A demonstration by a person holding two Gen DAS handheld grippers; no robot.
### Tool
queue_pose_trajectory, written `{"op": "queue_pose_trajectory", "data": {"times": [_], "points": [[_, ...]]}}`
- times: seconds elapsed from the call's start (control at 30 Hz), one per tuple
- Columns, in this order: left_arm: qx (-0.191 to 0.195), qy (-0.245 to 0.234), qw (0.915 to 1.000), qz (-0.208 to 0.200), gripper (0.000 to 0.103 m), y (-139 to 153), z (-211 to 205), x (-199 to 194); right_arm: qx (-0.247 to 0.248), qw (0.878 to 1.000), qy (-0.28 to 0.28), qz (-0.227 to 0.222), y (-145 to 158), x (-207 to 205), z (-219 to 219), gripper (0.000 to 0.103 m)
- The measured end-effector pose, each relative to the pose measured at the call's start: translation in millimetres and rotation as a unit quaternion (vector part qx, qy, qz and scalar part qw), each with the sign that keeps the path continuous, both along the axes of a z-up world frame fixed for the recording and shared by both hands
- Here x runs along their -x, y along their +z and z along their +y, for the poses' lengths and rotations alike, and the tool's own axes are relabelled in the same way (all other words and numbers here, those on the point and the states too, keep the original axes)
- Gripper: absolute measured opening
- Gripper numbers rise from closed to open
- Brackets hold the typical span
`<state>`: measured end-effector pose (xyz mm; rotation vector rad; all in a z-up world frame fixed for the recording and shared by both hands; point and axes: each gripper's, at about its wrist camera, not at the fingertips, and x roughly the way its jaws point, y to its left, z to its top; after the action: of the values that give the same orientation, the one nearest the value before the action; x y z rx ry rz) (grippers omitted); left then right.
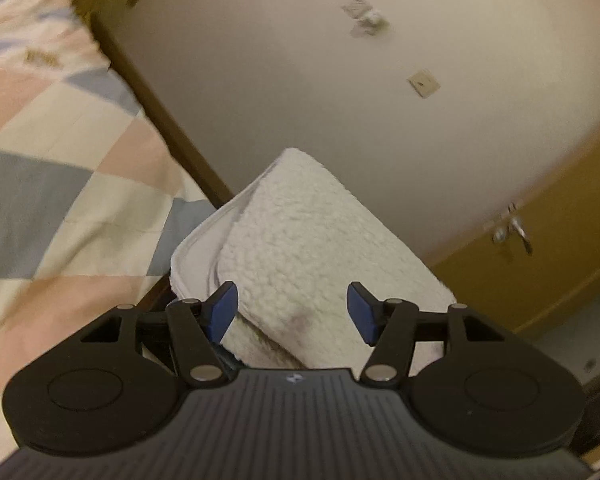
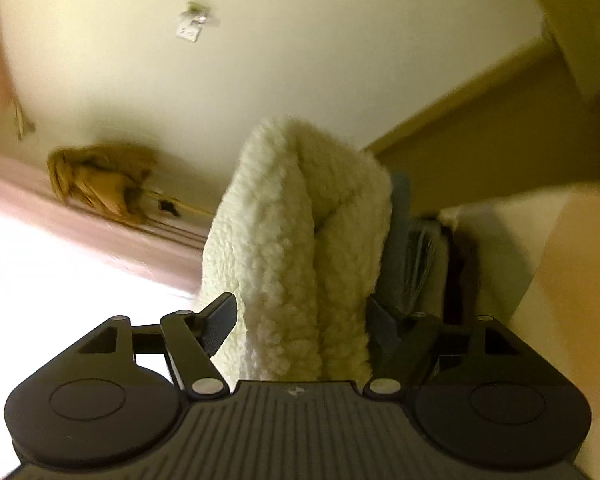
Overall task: Fold clothes
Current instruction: 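Open the left gripper while the right gripper holds the vest over the stack, then lower the vest onto the clothes stack and open the right gripper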
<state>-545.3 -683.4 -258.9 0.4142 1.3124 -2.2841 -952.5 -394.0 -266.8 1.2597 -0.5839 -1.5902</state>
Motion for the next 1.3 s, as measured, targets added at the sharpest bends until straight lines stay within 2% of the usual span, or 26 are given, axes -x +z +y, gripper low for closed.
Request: {"op": "queue_pose_trajectory", "data": {"times": [0.1,0.17,0.23,0.27,0.3,0.33,0.37,0.4,0.43,0.47,0.53,0.6,0.67,0.73,0.77,0.8,0.87,0.93,1.0,1.07,1.2,1.3], "points": [[-0.053,0.023,0.9983,0.009,0.056,-20.2,-17.4,3.9,-0.001,0.999,0.011,0.047,31.9,-8.4,25.0,0.074],[-0.091,0.031,0.9952,0.021,0.056,-36.4,-25.2,6.2,-0.008,0.998,0.022,0.061,36.5,-16.2,29.3,0.073],[-0.128,0.038,0.9901,0.043,0.054,-51.6,-29.5,7.4,-0.016,0.997,0.022,0.069,40.6,-40.7,39.8,0.072],[-0.14,0.041,0.9877,0.058,0.048,-56.4,-30.9,7.1,-0.02,0.997,0.021,0.076,39.3,-50.6,35.0,0.068],[-0.146,0.043,0.9855,0.074,0.026,-58.5,-31.7,6.6,-0.027,0.996,0.019,0.087,45.4,-58.8,36.7,0.066],[-0.145,0.047,0.9847,0.085,0.018,-57.6,-31.9,5.8,-0.033,0.994,0.017,0.099,49.8,-64.6,30.2,0.063],[-0.13,0.05,0.9863,0.087,0.014,-52.8,-30.9,4.1,-0.04,0.992,0.016,0.117,47.9,-61.7,-3.9,0.054],[-0.106,0.052,0.9894,0.084,0.01,-45.5,-28.3,2.5,-0.043,0.989,0.017,0.14,49.9,-63.3,-10.1,0.049],[-0.079,0.05,0.9928,0.076,0.008,-37.3,-24.8,1.7,-0.05,0.985,0.019,0.162,55.3,-68.2,-10.7,0.039],[-0.049,0.047,0.9955,0.066,0.008,-28.4,-20.1,0.5,-0.056,0.981,0.025,0.183,61.1,-77.2,-11.9,0.033],[0.013,0.036,0.9984,0.042,0.008,-8.8,-8.9,-0.3,-0.066,0.971,0.042,0.225,69.8,-91.0,-20.2,0.032],[0.051,0.024,0.9982,0.022,0.01,1.4,-2.1,1.1,-0.08,0.96,0.061,0.261,72.7,-103.3,-28.2,0.032],[0.039,0.025,0.9988,0.017,0.009,-6.3,-4.3,0.4,-0.103,0.951,0.074,0.282,71.5,-112.6,-29.0,0.037],[0.018,0.033,0.9992,0.015,0.008,-17.7,-8.0,-1.7,-0.111,0.949,0.079,0.284,68.5,-115.7,-28.2,0.039],[0.015,0.037,0.9991,0.012,0.007,-21.7,-8.0,-3.0,-0.113,0.949,0.08,0.284,68.2,-117.2,-24.7,0.039],[0.027,0.039,0.9989,0.006,0.007,-22.2,-4.3,-5.0,-0.116,0.948,0.084,0.285,67.8,-116.2,-13.7,0.038],[0.04,0.042,0.9982,-0.018,0.007,-27.5,1.2,-5.4,-0.138,0.941,0.095,0.294,62.4,-116.7,-18.3,0.035],[0.025,0.037,0.9979,-0.047,0.008,-43.0,1.2,1.2,-0.165,0.937,0.104,0.29,48.3,-113.4,-24.4,0.032],[0.05,0.025,0.995,-0.083,0.013,-44.1,3.4,13.8,-0.178,0.945,0.097,0.257,36.2,-100.2,-32.6,0.032],[0.082,0.017,0.9905,-0.109,0.014,-34.4,5.2,24.5,-0.179,0.947,0.094,0.249,37.5,-97.4,-32.3,0.035],[0.126,0.009,0.9831,-0.132,0.02,-6.5,9.7,29.3,-0.182,0.934,0.096,0.292,62.6,-101.2,-22.8,0.04],[0.148,0.029,0.9775,-0.147,0.019,12.2,11.4,20.7,-0.166,0.918,0.081,0.352,88.0,-101.9,-32.1,0.041]]}}
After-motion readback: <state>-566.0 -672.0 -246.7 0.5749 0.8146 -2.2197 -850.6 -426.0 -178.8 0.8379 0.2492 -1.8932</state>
